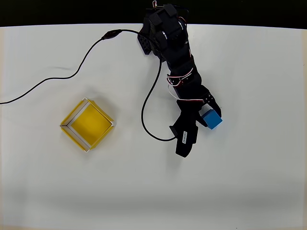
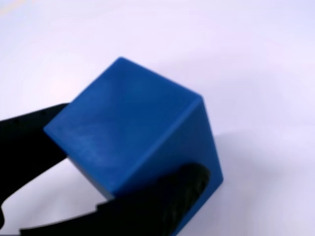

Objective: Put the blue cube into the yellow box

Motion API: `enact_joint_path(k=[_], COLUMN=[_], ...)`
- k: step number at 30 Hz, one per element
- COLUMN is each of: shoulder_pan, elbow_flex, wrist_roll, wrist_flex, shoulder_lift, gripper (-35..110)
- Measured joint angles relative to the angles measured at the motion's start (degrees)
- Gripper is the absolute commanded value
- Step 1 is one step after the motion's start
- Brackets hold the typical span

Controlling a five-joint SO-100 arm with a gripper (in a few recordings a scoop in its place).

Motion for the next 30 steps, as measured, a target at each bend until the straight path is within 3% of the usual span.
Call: enact_joint_path(k=[9, 23, 30], shoulder_pan=[15.21, 45.79, 57.39], elbow_flex=[-10.28, -33.84, -37.00], wrist_roll=[-8.35, -6.94, -3.69], wrist_flex=[6.24, 15.21, 19.34], shoulder_lift=[5.45, 0.09, -1.67], gripper=[14, 14, 14])
